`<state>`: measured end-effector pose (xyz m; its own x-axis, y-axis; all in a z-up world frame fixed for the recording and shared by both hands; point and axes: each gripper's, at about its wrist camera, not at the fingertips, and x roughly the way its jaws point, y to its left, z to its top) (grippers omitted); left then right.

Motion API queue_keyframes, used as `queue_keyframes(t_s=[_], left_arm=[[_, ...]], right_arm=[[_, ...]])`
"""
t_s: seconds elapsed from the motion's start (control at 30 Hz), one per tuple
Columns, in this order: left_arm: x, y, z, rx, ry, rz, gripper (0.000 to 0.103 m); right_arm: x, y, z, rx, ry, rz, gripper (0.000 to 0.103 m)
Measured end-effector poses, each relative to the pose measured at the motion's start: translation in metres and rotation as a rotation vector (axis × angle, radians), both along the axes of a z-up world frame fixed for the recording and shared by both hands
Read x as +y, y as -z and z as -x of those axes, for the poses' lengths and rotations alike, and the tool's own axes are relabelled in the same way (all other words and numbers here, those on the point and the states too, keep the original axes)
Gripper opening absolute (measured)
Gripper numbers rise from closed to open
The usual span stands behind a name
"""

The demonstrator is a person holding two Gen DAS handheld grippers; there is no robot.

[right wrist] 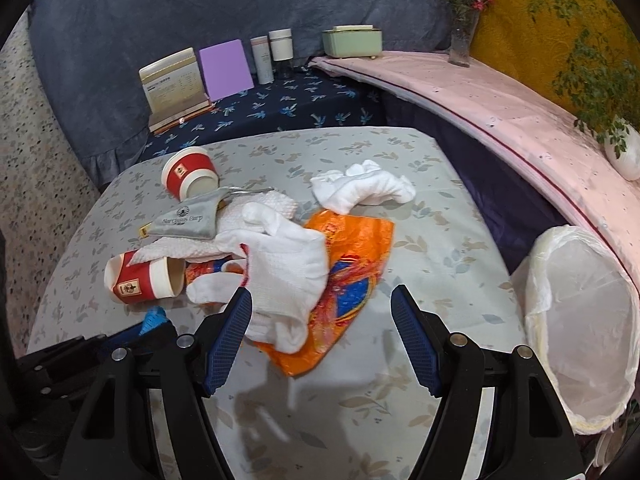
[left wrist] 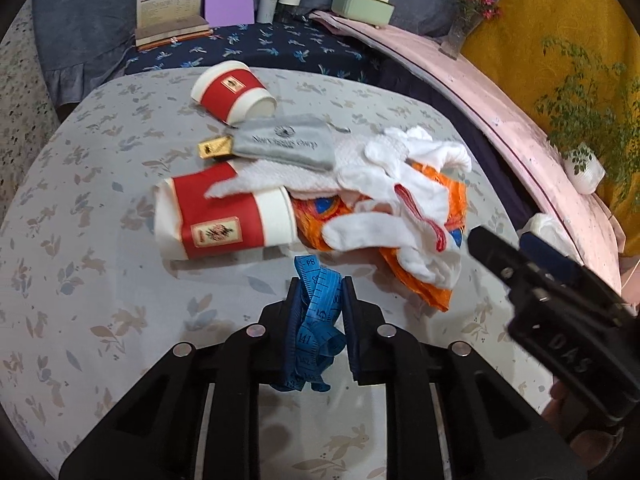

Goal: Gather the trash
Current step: 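Grasp the blue tape measure with the left tool while the right tool grasps the white gloves, then carry the tape measure and gloves over the bin and release both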

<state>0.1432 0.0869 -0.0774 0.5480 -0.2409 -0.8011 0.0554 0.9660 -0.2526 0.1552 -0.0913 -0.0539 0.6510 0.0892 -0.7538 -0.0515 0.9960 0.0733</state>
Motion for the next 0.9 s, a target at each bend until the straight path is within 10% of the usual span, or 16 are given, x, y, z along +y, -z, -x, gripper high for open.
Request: queue_keyframes(t_s=[0.23, 0.53, 0.9], left_arm=[[0.021, -0.007, 0.000, -0.013, -0.047, 0.001, 0.019], [0.026, -0.014, 0.002, -0.024, -0.053, 0.006, 0.019], [-0.012, -0.054, 0.009, -0.107, 0.033, 0.020, 0.019]], right_arm=[[0.018, 0.021, -0.015, 0.045, -0.040, -0.023, 0.063], [0.017, 0.019, -0.016, 0.046, -0.054, -0.038, 0.006], [-0.022, -0.061, 0.006, -0.132, -0.011, -0.065, 0.004]])
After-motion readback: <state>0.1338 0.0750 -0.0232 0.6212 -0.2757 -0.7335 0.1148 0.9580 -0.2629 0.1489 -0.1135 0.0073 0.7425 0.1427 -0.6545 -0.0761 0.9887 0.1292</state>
